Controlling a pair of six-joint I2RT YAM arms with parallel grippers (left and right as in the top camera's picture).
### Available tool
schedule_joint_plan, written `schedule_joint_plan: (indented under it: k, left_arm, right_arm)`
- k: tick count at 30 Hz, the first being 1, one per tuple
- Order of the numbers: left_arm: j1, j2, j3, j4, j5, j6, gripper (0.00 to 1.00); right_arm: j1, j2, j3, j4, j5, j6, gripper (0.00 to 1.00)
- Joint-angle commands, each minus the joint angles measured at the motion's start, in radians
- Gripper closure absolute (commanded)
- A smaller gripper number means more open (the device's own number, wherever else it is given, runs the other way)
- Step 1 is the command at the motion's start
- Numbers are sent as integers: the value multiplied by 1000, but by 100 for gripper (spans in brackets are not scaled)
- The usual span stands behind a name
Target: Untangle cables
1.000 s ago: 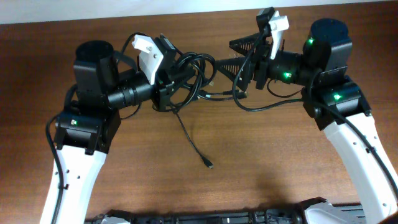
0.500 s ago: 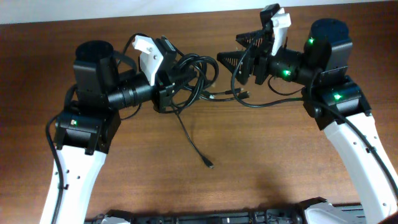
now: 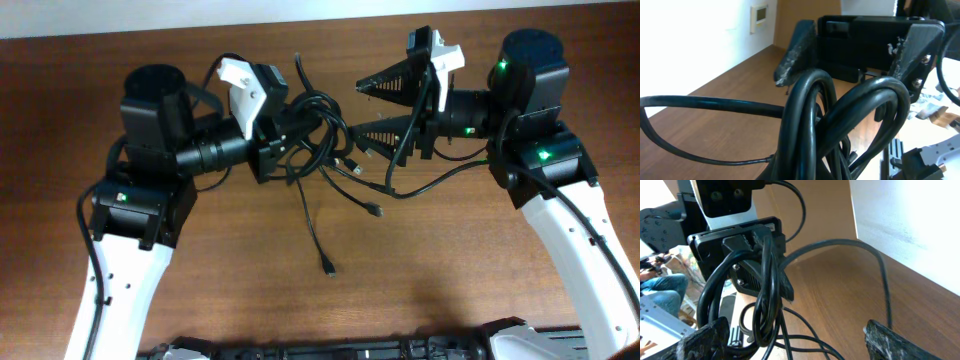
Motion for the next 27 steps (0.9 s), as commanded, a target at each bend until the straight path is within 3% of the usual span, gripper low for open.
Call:
schedule_joint_plan:
  k: [1,9,27]
  left_arm:
    - [-34,-5,1,10,8,-5,100]
    - [-45,-5,1,0,23,-5,100]
    - [-123,-5,1,9,68,-1,100]
  right_arm:
    - [19,-6,11,8,-54,-18,16]
    - [19,-6,11,6,45,-6,28]
    - [19,-6,11,6,104,20,29]
